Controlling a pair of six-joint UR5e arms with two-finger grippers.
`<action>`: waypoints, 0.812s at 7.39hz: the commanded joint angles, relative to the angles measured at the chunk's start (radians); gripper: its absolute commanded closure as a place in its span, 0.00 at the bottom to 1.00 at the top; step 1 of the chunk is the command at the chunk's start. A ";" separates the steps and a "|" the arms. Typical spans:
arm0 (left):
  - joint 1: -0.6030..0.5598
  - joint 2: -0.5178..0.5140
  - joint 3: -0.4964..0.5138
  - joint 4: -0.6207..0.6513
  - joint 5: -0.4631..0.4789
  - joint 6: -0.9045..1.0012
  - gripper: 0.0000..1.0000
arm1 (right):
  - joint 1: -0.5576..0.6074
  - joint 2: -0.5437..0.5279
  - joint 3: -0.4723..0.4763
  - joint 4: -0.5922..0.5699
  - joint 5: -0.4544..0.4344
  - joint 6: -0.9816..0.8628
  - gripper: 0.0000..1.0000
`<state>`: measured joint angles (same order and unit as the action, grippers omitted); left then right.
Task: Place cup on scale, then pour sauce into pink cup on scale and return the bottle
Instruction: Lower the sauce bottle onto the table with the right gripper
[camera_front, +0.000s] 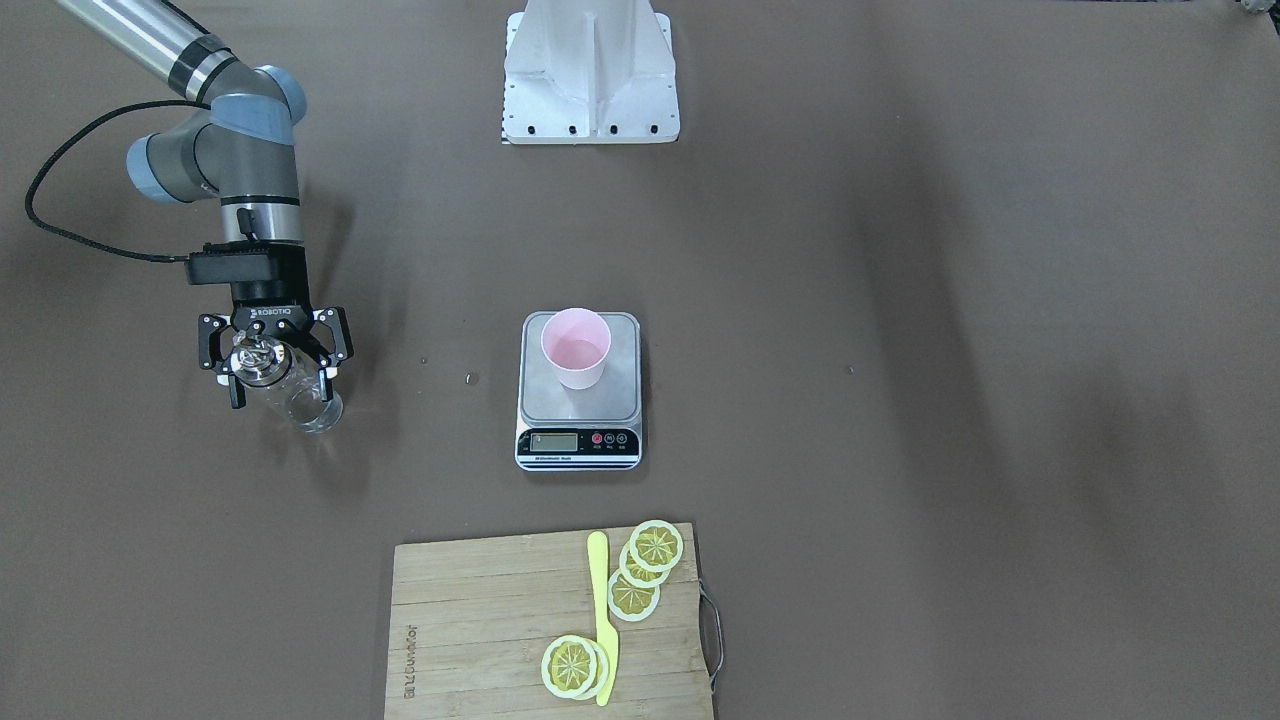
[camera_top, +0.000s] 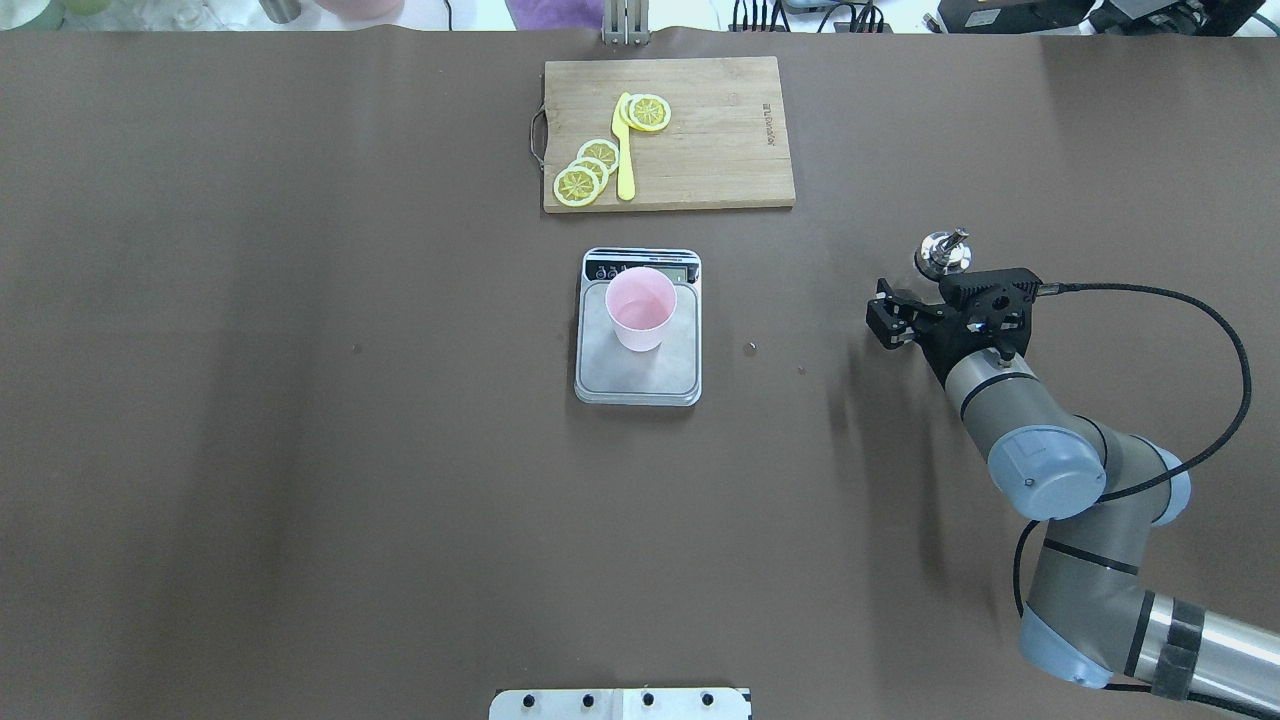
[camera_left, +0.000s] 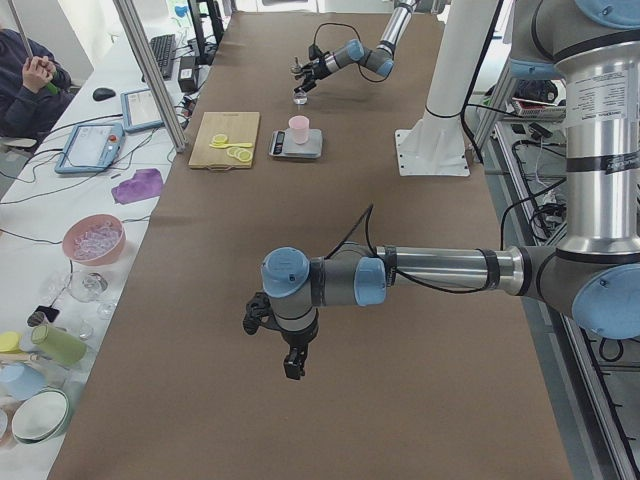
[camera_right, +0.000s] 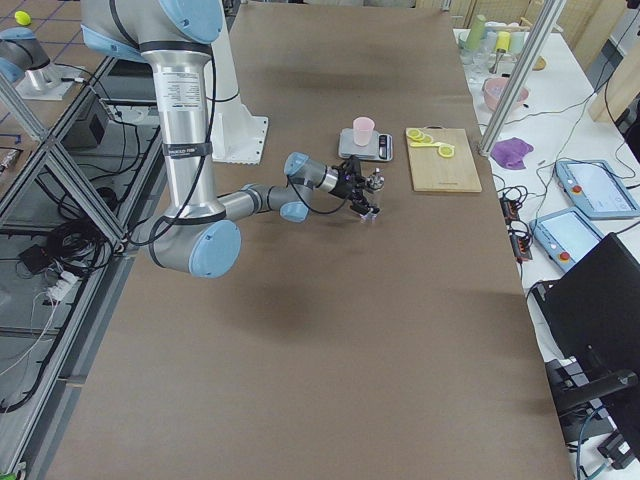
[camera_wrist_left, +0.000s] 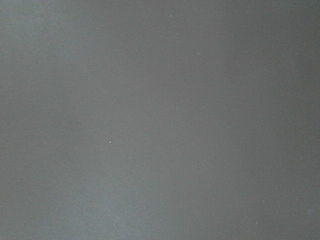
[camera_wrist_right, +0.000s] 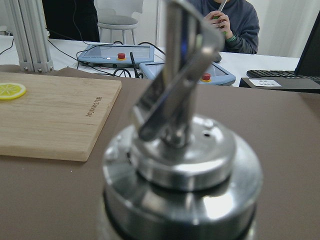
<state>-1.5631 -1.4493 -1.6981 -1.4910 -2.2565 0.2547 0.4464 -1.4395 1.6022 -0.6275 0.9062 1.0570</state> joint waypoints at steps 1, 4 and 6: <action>0.000 0.000 0.000 0.000 0.000 0.000 0.01 | 0.000 0.002 -0.001 0.000 -0.003 0.000 0.00; 0.000 0.000 0.003 0.000 0.000 0.000 0.01 | -0.003 0.007 0.004 0.002 -0.018 0.001 0.00; 0.000 -0.003 0.006 0.000 0.000 0.000 0.01 | -0.034 0.002 0.013 0.002 -0.058 0.024 0.00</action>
<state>-1.5631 -1.4511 -1.6936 -1.4910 -2.2565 0.2546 0.4322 -1.4359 1.6105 -0.6259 0.8711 1.0646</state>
